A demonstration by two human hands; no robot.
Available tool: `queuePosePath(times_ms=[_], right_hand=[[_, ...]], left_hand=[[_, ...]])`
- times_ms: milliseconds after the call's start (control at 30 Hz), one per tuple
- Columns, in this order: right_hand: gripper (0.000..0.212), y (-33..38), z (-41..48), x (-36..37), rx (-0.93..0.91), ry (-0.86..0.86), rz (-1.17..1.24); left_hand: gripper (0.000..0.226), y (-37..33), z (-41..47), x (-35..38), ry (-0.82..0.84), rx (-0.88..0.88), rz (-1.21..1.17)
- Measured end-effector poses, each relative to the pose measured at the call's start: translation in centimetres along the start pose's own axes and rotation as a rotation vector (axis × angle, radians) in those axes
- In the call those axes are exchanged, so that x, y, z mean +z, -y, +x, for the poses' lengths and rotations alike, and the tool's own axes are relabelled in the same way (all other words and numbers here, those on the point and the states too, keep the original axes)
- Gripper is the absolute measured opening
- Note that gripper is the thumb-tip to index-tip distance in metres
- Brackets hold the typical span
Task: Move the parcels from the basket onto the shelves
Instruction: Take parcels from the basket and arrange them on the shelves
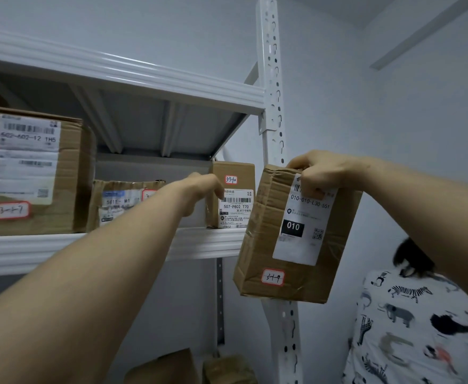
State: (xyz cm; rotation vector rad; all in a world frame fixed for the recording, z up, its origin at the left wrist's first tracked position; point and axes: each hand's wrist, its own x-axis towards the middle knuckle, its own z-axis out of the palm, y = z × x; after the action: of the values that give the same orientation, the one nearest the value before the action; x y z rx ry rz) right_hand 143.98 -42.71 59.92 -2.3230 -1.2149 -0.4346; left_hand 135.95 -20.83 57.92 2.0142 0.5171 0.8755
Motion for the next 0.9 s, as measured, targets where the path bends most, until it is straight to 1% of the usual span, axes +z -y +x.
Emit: queuePosePath(times_ms=[67, 133, 267, 333, 400, 533, 633, 767, 833, 900], right_hand=[[0.044, -0.1, 0.5, 0.1, 0.007, 0.000, 0.007], [0.041, 0.0, 1.0, 0.1, 0.008, 0.002, 0.011], [0.034, 0.5, 1.7, 0.3, -0.010, -0.013, 0.003], [0.035, 0.3, 1.7, 0.5, -0.022, -0.009, 0.005], [0.035, -0.1, 1.5, 0.6, -0.030, 0.016, 0.005], [0.043, -1.1, 0.9, 0.1, -0.056, 0.045, 0.001], [0.040, -1.6, 0.7, -0.6, -0.101, 0.029, 0.032], [0.044, -1.3, 0.6, -1.6, -0.197, -0.010, 0.083], [0.041, -0.7, 0.7, -2.0, -0.252, -0.041, 0.124], [0.034, 0.0, 1.0, -2.4, -0.298, -0.093, 0.176]], left_hand=[[0.073, 0.4, 0.9, 0.5, 0.051, -0.013, 0.015], [0.068, 0.7, 1.6, 0.9, 0.090, -0.021, 0.042], [0.040, 1.1, 1.7, 0.9, 0.123, -0.036, 0.085], [0.034, 0.9, 1.0, 0.9, 0.171, -0.042, 0.079], [0.030, 0.5, -0.2, 1.0, 0.180, -0.022, 0.055], [0.028, -1.4, -3.2, 1.0, 0.080, 0.053, 0.024], [0.040, -3.1, -5.5, 0.2, -0.030, 0.091, 0.018], [0.048, -4.4, -8.6, -2.1, -0.212, 0.108, 0.066], [0.049, -4.8, -10.4, -3.5, -0.309, 0.105, 0.075], [0.046, -5.0, -11.9, -4.9, -0.364, 0.080, 0.074]])
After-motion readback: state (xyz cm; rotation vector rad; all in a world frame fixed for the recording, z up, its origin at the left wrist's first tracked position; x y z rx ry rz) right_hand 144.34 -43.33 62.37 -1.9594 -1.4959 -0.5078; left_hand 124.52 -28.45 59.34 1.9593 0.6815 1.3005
